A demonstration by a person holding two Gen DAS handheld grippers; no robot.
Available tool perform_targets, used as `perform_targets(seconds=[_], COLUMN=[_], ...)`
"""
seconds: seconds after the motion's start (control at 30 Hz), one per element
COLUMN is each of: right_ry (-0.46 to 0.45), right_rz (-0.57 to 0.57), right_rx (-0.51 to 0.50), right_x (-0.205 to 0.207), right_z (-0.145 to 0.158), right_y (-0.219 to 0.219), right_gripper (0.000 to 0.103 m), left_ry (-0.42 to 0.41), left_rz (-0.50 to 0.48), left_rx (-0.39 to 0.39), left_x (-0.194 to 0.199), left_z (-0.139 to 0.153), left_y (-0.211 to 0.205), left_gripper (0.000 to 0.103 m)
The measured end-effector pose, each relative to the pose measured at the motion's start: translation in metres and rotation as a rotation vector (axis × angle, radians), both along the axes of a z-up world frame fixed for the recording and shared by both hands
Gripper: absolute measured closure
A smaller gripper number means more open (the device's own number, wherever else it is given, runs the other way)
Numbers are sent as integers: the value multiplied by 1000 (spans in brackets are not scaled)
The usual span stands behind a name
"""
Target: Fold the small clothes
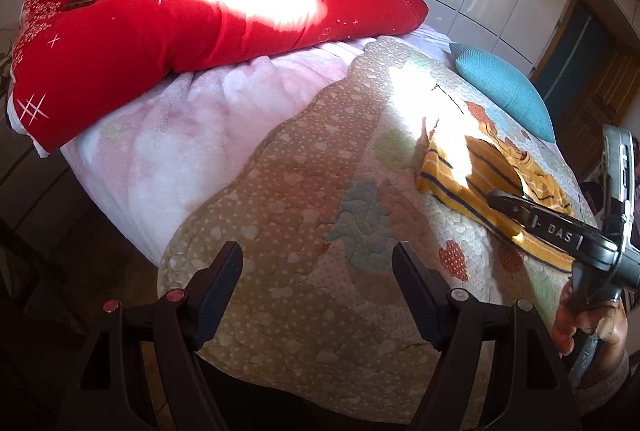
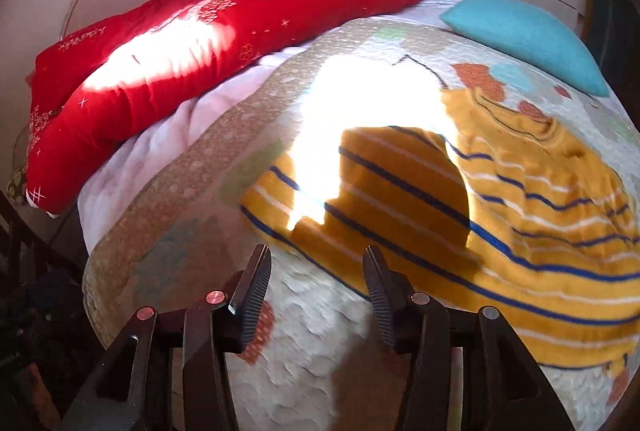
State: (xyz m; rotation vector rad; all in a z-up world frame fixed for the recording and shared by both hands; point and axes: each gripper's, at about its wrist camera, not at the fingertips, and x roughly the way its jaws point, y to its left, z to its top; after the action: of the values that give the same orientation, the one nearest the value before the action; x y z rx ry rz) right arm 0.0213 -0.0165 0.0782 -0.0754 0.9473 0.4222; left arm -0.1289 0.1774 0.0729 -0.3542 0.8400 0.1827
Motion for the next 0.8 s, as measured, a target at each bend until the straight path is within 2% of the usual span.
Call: perform_targets(seconds=[0.17,0.33,0.53,0.8], right_ry=[-3,5,-35,-28], right_rz=[-164,-276,-340,-395], right_rx=[-23,16,24,66], right_x=[-27,-45,-64,-76], right_z=[-4,-3,3,-1], right_y=[-72,-125,-158,-185], right_gripper=[47,42,38,36], left_ry=[10,18,23,70], left_rz=[-77,-166,-249,-273], left_rx=[83,150,212,263], left_x=[8,15,17,21], left_z=[3,8,14,11], left_y=[-43,-89,-134,-158], left_gripper=[27,27,26,25])
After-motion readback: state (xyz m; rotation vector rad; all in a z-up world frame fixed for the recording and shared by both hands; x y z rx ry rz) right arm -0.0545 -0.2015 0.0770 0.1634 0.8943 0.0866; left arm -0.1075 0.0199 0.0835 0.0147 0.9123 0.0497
